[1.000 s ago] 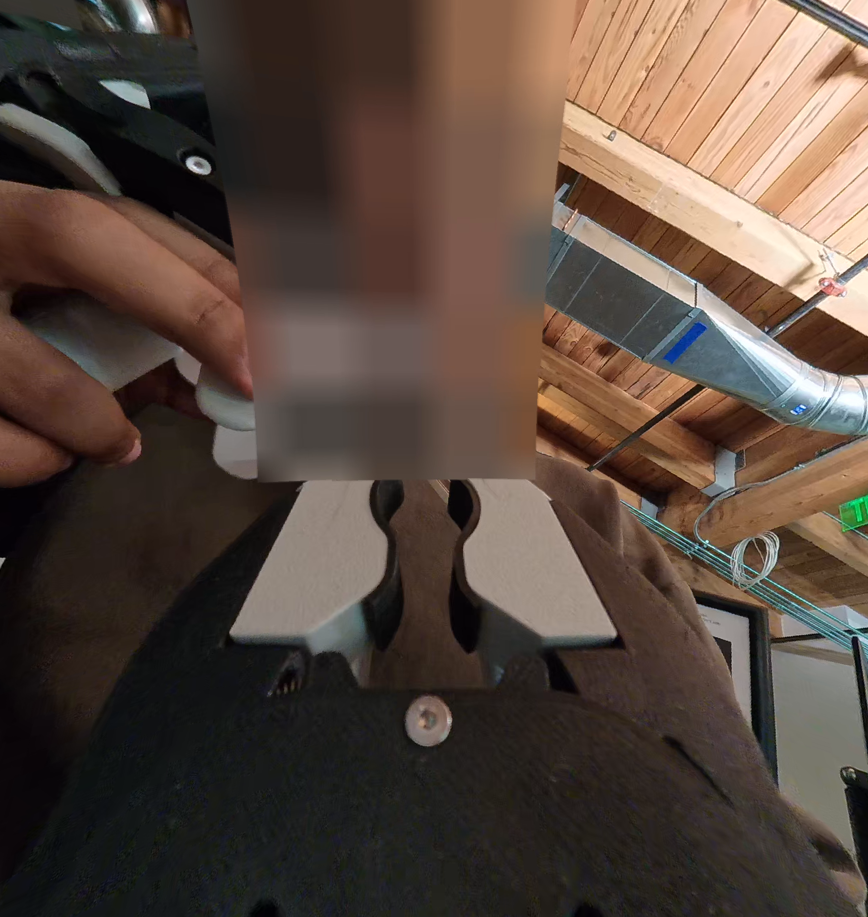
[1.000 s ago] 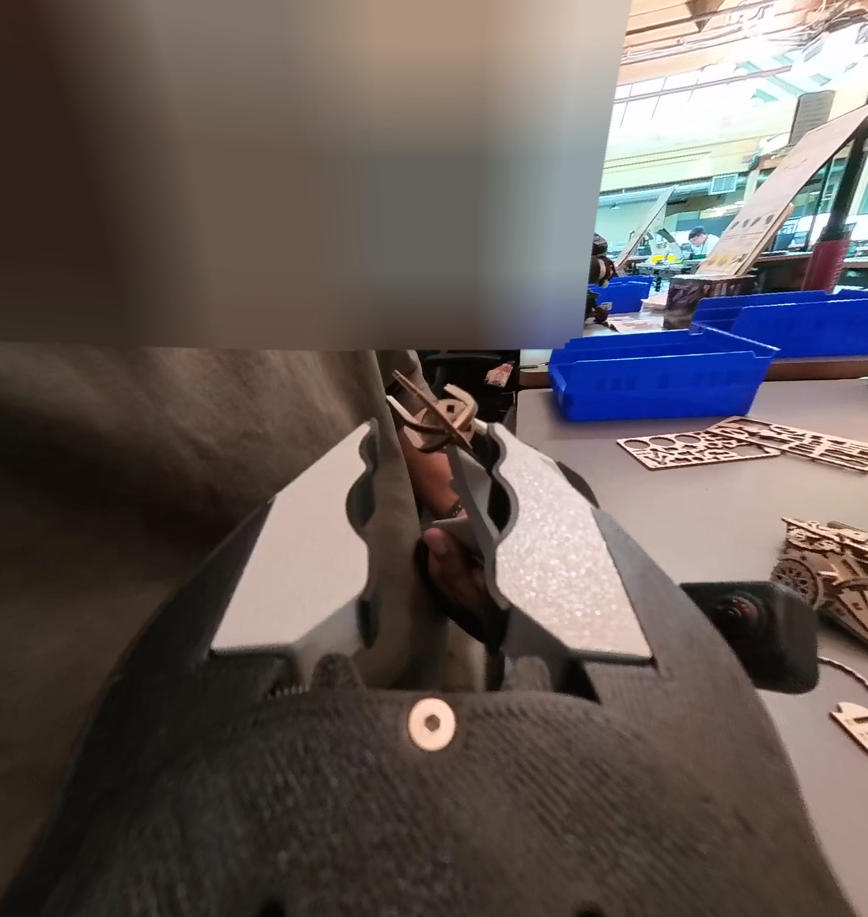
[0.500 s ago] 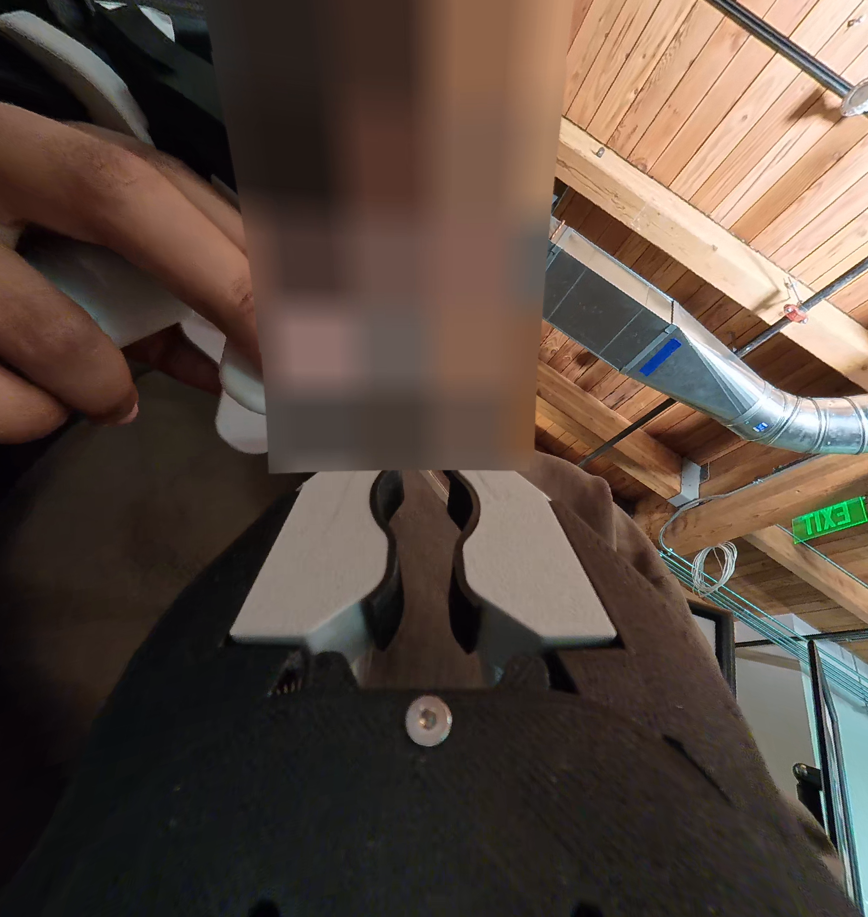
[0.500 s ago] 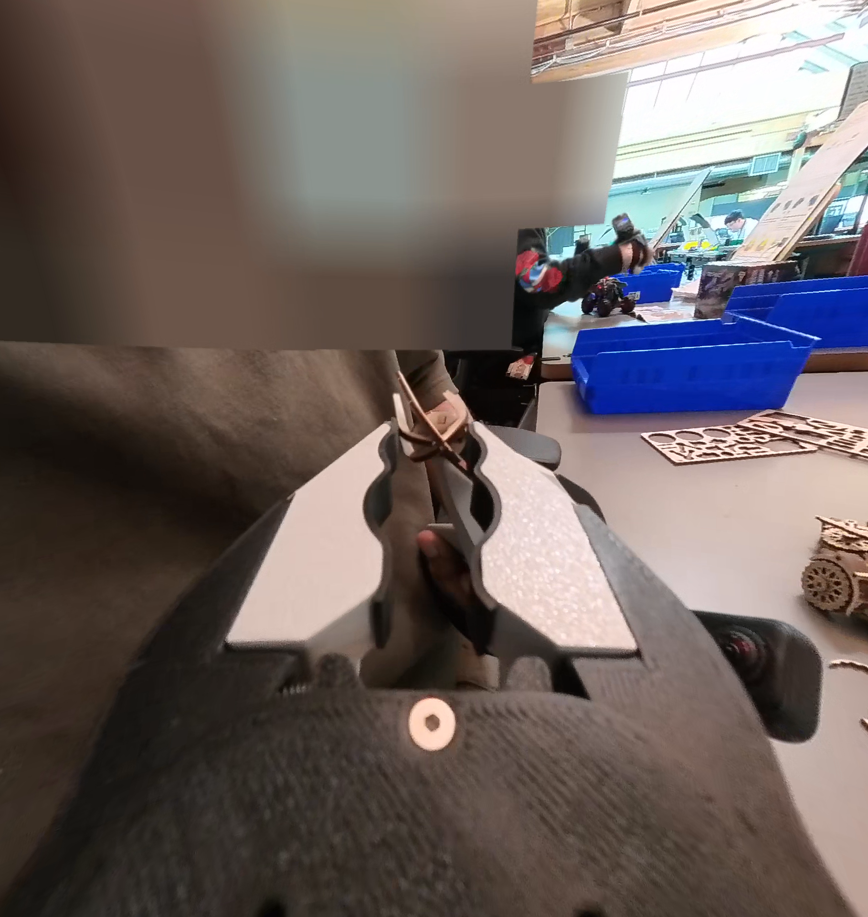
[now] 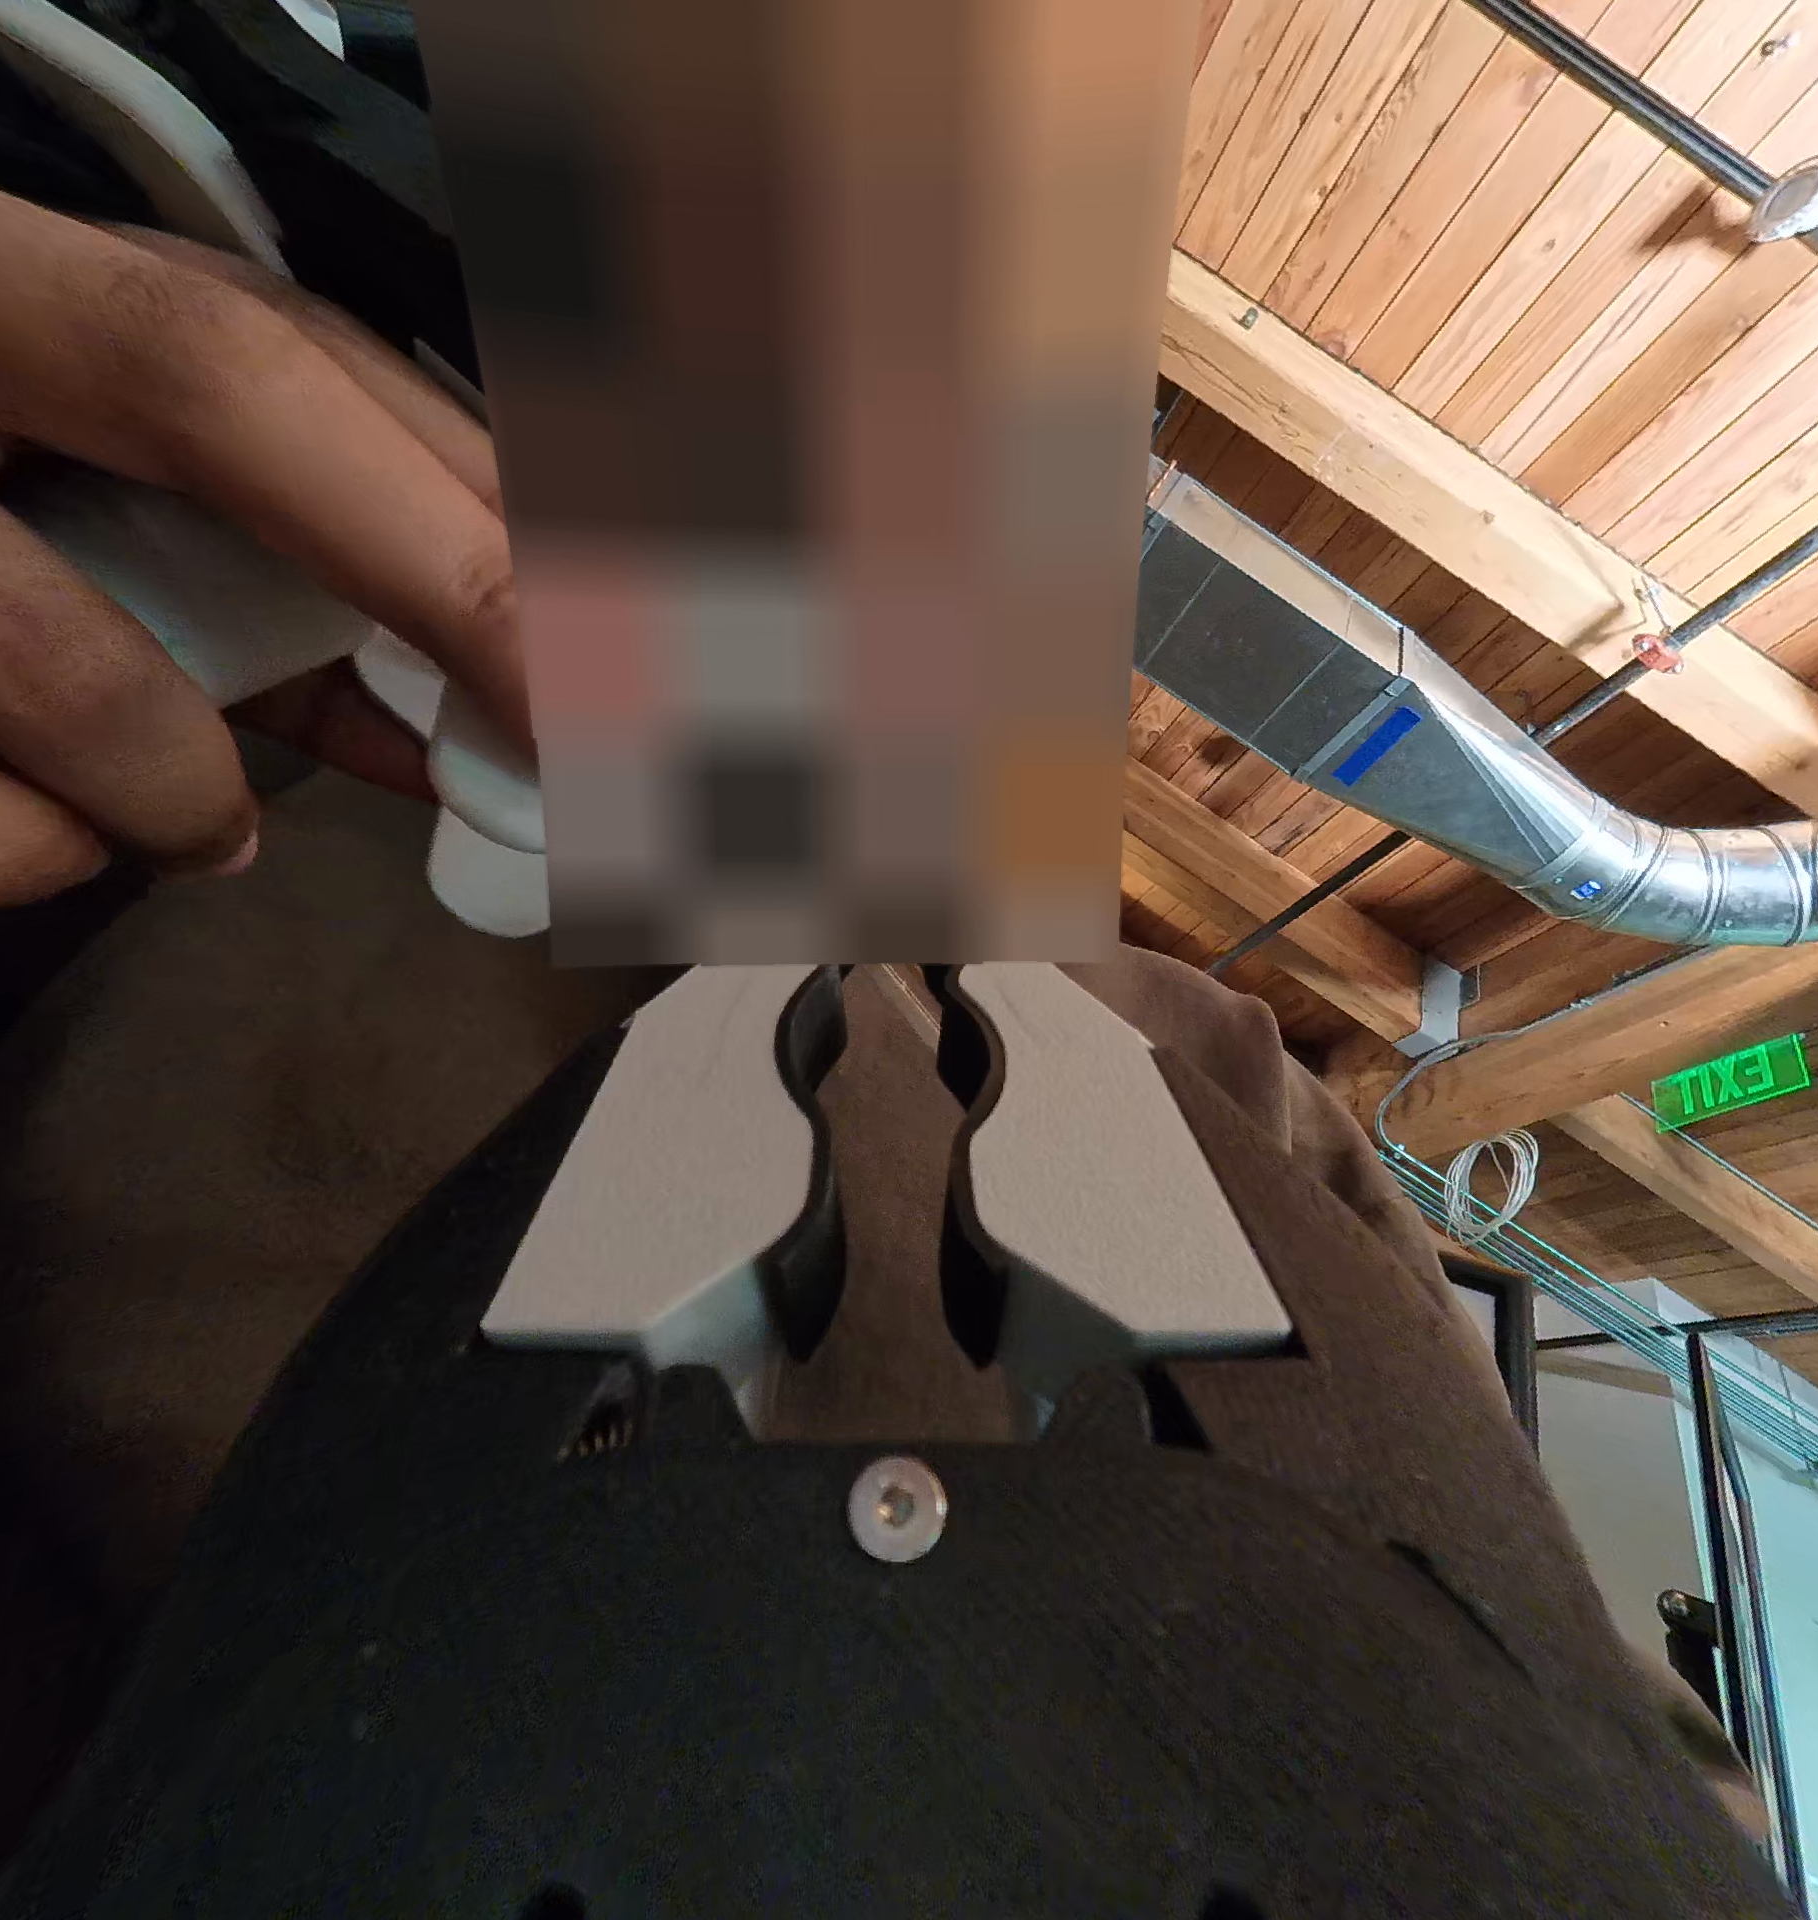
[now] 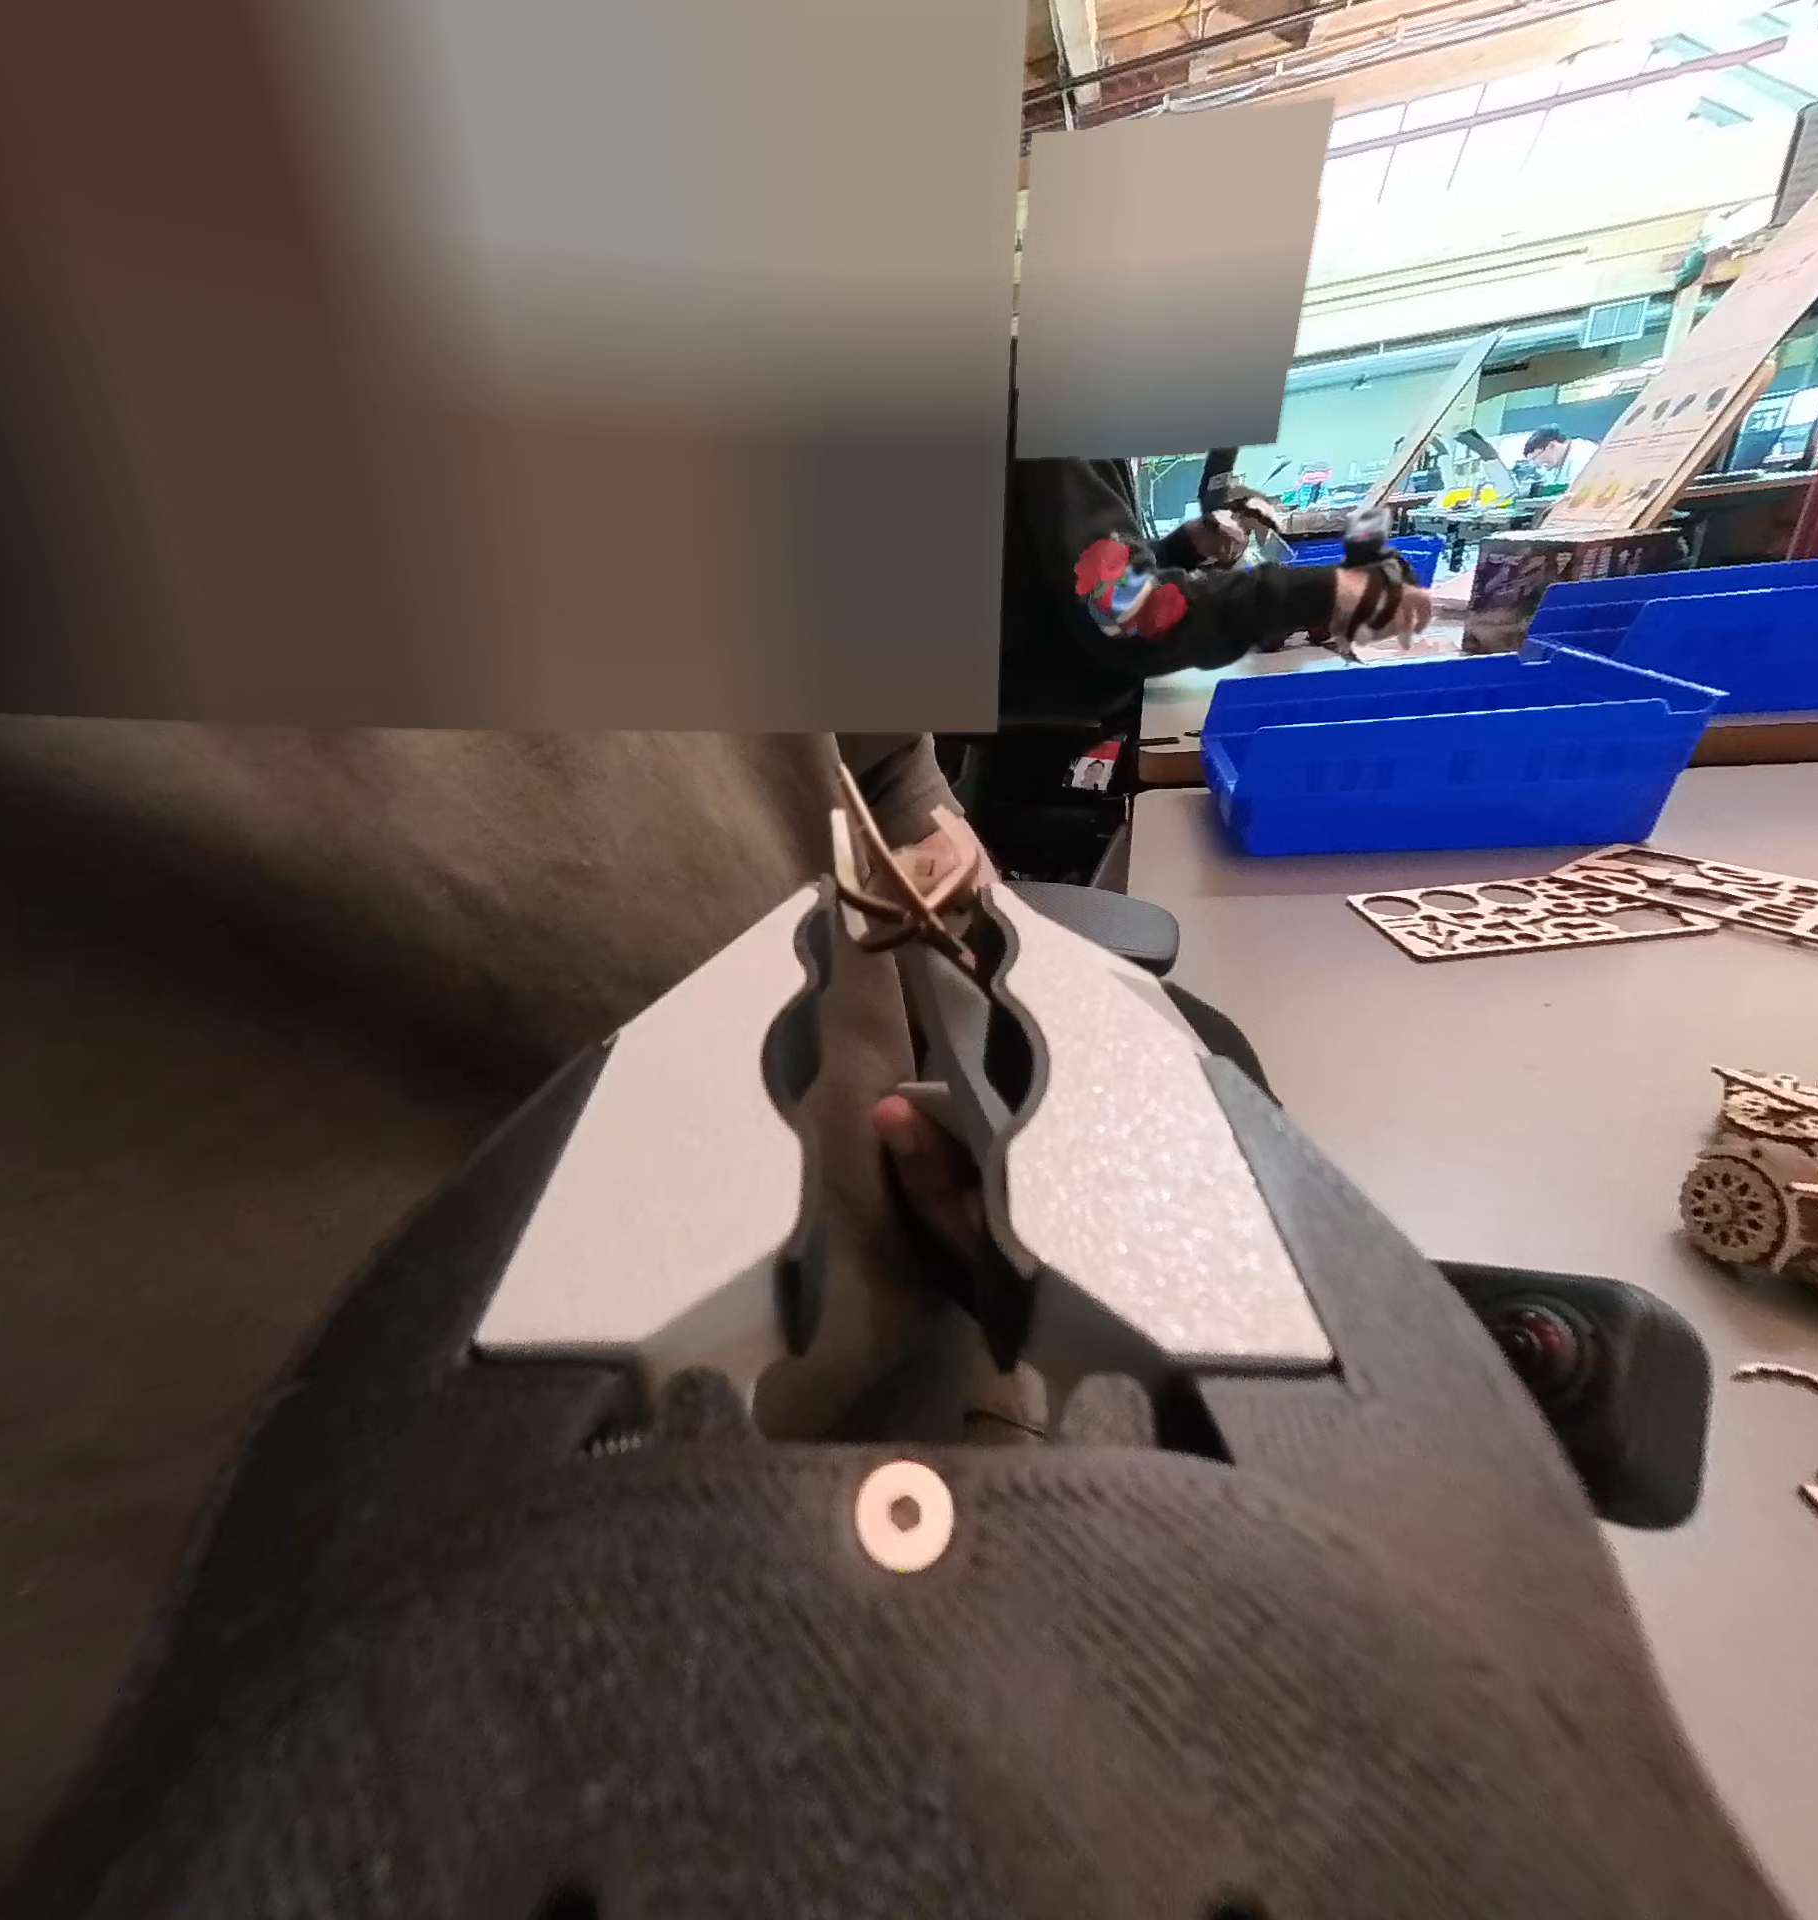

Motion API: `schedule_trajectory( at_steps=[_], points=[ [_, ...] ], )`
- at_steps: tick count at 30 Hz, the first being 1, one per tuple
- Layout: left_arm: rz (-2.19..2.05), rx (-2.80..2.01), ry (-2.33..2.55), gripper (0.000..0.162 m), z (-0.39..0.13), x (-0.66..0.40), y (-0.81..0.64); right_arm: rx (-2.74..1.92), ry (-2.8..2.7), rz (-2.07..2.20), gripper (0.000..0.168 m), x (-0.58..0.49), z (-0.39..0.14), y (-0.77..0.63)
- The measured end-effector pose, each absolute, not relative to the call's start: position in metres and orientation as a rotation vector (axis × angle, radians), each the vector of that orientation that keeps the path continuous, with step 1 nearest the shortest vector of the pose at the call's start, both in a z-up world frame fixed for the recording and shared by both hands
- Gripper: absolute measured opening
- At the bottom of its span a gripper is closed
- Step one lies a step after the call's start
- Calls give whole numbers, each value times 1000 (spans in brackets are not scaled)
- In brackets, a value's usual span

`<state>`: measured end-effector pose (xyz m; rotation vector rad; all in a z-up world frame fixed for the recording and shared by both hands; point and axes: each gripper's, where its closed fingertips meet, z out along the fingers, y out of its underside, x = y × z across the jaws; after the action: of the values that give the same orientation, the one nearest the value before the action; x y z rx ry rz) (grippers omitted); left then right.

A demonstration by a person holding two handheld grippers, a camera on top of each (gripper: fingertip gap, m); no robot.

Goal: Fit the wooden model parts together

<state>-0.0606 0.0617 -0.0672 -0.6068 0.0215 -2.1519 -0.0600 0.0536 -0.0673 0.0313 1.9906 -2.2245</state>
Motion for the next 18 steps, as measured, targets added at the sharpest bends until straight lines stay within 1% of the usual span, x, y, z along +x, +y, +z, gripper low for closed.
schedule_trajectory(
  at_steps=[1, 18],
  points=[
    [-2153, -608, 26, 11, -67, -59, 61, 28, 1979, -2224, 25, -60, -66, 55],
    [-2178, -629, 47, 11, -69, -50, 60, -45, 1951, -2149, 17, -47, -70, 58]
  ],
)
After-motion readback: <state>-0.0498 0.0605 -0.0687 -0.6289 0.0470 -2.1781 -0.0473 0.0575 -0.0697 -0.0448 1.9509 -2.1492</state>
